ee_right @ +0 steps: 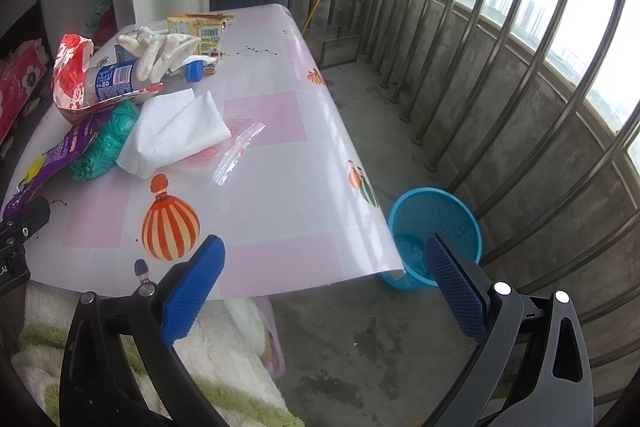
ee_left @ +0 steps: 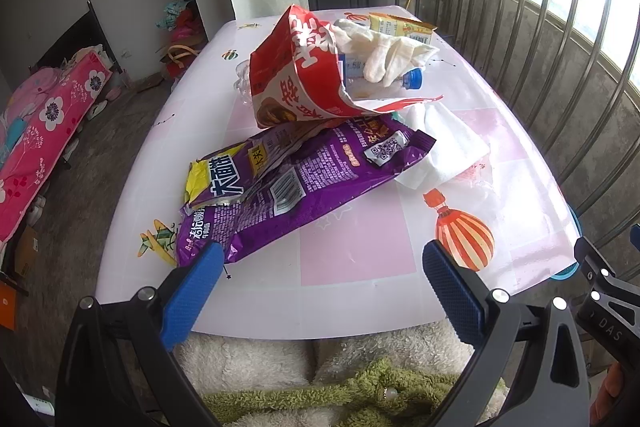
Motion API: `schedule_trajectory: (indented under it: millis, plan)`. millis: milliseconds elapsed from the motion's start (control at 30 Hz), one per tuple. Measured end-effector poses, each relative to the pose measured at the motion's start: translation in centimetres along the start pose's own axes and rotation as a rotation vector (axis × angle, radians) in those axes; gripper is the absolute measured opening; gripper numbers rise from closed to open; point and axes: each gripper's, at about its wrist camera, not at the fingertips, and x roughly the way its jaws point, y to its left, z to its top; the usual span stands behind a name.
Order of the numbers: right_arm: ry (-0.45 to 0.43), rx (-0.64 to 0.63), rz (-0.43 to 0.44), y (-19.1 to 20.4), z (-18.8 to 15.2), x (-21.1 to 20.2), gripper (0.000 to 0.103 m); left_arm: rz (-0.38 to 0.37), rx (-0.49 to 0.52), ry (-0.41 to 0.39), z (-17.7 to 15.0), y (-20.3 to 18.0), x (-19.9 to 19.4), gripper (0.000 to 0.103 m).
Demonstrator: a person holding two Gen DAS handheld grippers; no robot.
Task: Collect trash
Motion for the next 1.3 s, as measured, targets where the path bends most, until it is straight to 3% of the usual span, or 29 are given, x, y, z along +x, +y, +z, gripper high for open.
schedule_trajectory:
  millis: [867,1300]
  plan:
    - [0.001,0.002,0.000,0.1,0.0,0.1,0.095,0.005,-0.003,0.000,-0.2,0.5,0.2,0.098]
    - [-0.036,0.029,0.083,0.9,0.4,0.1,0.095,-0.031,-0.008,-0.037,-0.1,1.7,0.1,0.098]
